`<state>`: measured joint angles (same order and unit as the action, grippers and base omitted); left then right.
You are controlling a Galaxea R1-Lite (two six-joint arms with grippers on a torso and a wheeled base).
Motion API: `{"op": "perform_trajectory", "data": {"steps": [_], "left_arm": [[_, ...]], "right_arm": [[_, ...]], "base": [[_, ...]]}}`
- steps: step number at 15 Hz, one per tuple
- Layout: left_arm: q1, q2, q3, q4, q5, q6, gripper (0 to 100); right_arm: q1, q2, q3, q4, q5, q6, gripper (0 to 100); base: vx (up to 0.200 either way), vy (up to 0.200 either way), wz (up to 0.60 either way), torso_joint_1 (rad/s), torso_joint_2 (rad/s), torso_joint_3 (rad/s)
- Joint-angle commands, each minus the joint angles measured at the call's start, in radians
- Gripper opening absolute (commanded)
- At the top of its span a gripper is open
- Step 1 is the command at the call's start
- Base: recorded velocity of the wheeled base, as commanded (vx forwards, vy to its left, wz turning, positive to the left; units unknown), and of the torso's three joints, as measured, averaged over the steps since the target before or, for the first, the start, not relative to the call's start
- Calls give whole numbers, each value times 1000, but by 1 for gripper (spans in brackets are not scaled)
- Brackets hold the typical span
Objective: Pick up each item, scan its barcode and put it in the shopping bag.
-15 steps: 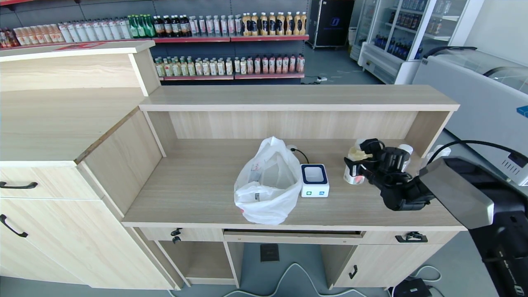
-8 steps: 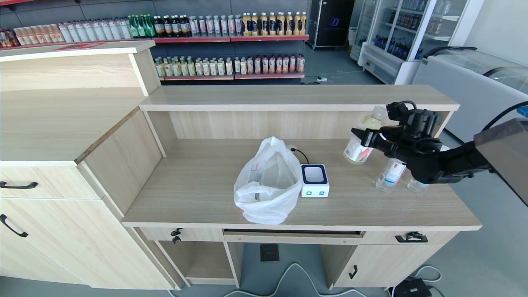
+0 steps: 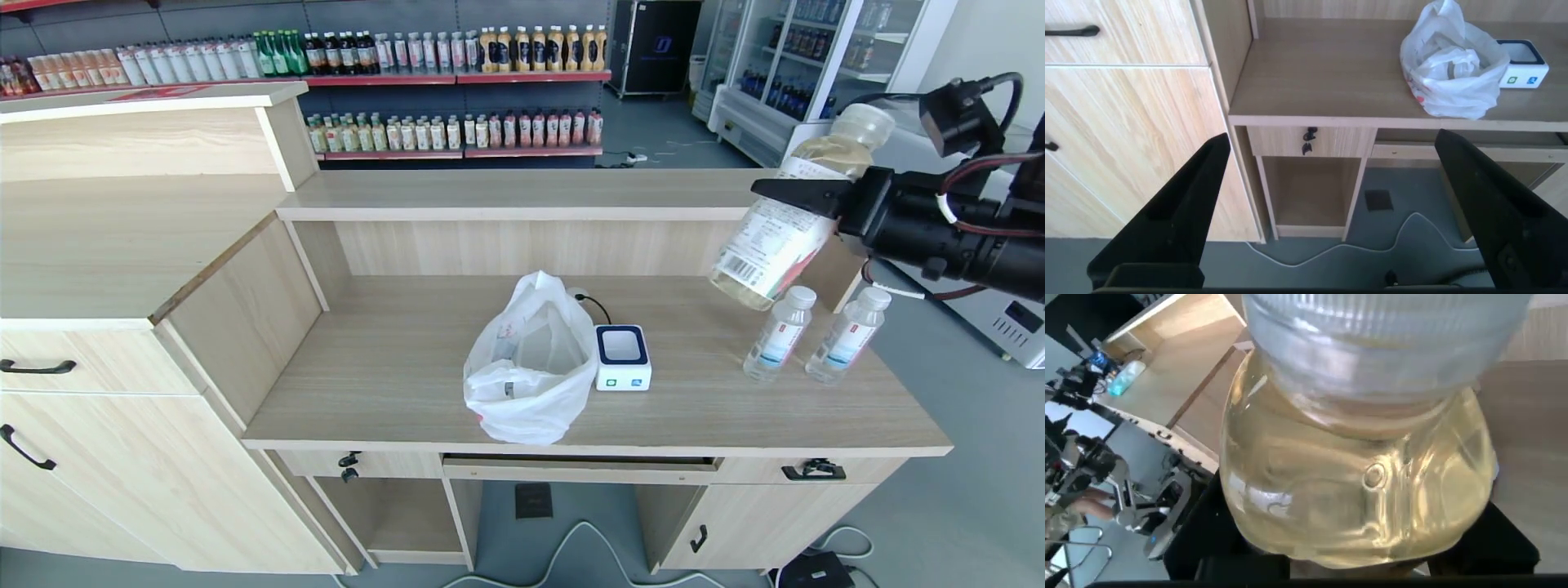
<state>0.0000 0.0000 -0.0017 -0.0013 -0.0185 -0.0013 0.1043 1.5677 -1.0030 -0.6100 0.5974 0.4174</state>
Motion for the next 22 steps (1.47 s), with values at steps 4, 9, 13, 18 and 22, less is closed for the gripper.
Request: {"op": "perform_trajectory", "data": {"steps": [4, 9, 13, 18, 22], "left_arm": [[0, 0, 0, 0, 0, 0, 100], [0, 0, 0, 0, 0, 0, 100], [0, 0, 0, 0, 0, -2, 100], [0, 0, 0, 0, 0, 0, 100], [0, 0, 0, 0, 0, 0, 100]], "right_arm": [[8, -321, 210, 10, 205, 146, 0], [15, -390, 221, 13, 341, 202, 0], [52, -502, 284, 56, 446, 271, 0], [97, -512, 273, 59, 446, 273, 0], [98, -521, 280, 70, 446, 273, 0]], "base": [[0, 0, 0, 0, 0, 0], [0, 0, 0, 0, 0, 0], [0, 0, 0, 0, 0, 0], [0, 0, 0, 0, 0, 0], [0, 0, 0, 0, 0, 0]]}}
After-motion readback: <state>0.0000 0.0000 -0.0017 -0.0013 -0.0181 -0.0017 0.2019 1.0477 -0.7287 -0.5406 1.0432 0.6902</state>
